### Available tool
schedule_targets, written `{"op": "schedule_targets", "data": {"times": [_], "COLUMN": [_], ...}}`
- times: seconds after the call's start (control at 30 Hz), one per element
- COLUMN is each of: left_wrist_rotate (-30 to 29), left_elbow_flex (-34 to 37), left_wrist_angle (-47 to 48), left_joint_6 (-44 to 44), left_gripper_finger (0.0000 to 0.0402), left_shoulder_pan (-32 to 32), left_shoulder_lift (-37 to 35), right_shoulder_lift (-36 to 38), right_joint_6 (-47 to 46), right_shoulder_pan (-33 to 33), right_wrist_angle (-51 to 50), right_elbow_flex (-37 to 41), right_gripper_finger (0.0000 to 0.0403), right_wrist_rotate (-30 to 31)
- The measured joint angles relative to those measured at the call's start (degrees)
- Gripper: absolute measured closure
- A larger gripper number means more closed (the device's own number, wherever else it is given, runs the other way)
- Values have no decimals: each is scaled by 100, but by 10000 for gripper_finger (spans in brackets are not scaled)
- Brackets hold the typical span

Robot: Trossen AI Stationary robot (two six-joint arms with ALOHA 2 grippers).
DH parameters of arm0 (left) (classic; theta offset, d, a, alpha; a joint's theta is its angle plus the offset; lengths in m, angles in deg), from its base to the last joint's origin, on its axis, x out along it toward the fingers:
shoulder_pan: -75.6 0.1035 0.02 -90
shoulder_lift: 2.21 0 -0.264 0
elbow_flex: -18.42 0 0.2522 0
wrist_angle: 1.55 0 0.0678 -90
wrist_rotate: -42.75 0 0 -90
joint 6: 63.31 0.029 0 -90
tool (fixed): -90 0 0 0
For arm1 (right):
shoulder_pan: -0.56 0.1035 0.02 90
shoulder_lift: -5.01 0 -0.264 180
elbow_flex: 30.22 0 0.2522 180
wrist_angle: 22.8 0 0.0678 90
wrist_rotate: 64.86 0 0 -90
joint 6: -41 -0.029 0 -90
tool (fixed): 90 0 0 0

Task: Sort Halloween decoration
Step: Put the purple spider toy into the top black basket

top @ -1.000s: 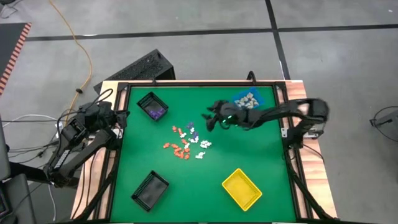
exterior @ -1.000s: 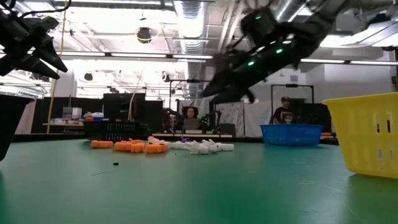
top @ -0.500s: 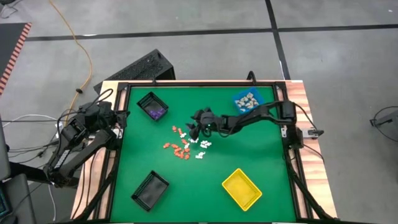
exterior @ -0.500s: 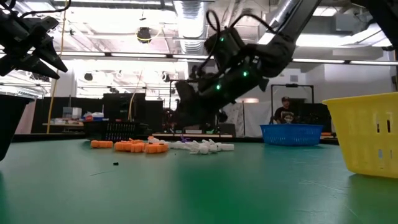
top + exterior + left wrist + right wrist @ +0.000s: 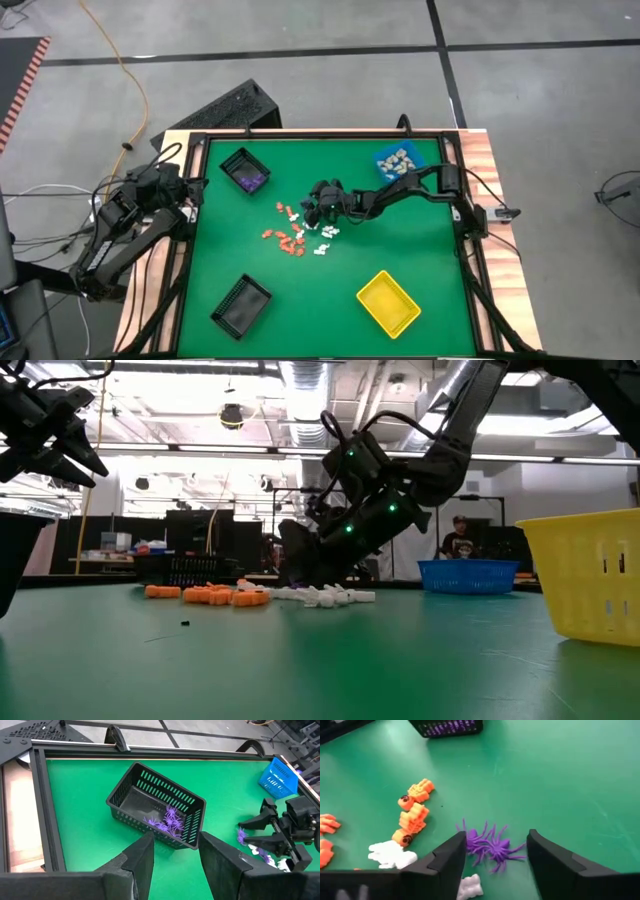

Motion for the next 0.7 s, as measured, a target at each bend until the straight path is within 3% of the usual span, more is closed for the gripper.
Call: {"op": "schedule_targets", "data": {"times": [0.43,0.57,0.7], "left_wrist_rotate": [-4,-7,-13], "left_elbow_flex": [0,0,0], "left_wrist_angle": [1,1,1], "left_joint_6": [-6,-6,-8], "left_gripper_finger": [258,258,258], "left_shoulder_pan": [-1,1,-1], "left_shoulder_lift": [0,0,0], "right_shoulder_lift": [30,30,73], "right_joint_6": [-283,-279,-279], "right_shoulder_pan": [-109,-105,-109], "right_wrist_angle": [-232,-175,7], "right_elbow_flex": [4,8,15], "right_gripper_finger": [360,389,388], "right_wrist_rotate": [3,-36,-179]}}
